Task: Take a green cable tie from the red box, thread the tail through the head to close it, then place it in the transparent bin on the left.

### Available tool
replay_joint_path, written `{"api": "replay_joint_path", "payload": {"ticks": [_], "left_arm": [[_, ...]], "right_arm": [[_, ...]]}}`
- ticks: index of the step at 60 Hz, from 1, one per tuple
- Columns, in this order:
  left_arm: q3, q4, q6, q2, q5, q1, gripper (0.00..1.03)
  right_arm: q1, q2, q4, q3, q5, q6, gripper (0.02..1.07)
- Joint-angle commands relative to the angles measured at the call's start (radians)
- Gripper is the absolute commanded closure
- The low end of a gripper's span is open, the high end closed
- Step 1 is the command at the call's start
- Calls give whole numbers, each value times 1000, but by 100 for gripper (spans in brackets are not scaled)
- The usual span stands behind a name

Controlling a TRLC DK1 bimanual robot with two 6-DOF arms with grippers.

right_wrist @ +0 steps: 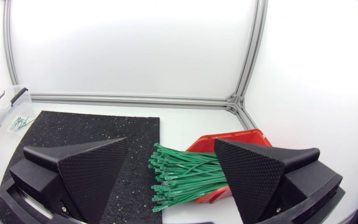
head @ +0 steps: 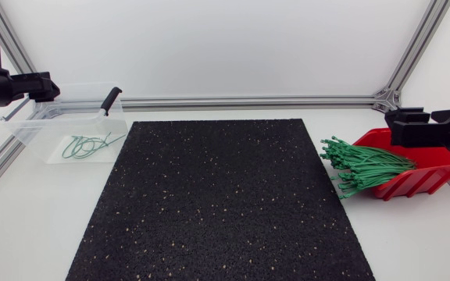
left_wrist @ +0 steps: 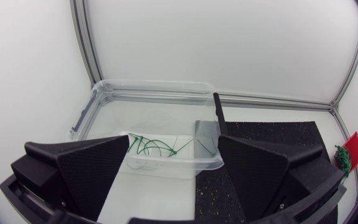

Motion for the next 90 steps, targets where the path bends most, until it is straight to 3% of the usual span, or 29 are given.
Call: {"api": "replay_joint_path", "payload": {"ticks": [1,20,36,80,90], "left_arm": [[-115,57,-19,-96,8,-5,3],[-503,283,-32,-429,8,-41,3],[-739,401,-68,-677,-4,-131,3],[-1006,366,-82,-1095,-94,-212,3],[-1061,354,-80,-1178,-113,-224,3]], "right_arm": [[-37,-51,37,-56,-8,-39,7],[-169,-230,151,-239,-76,-90,7],[-156,-350,229,-377,-103,-71,7],[-99,-676,447,-751,-184,3,7],[-99,-680,450,-756,-185,4,7]]}}
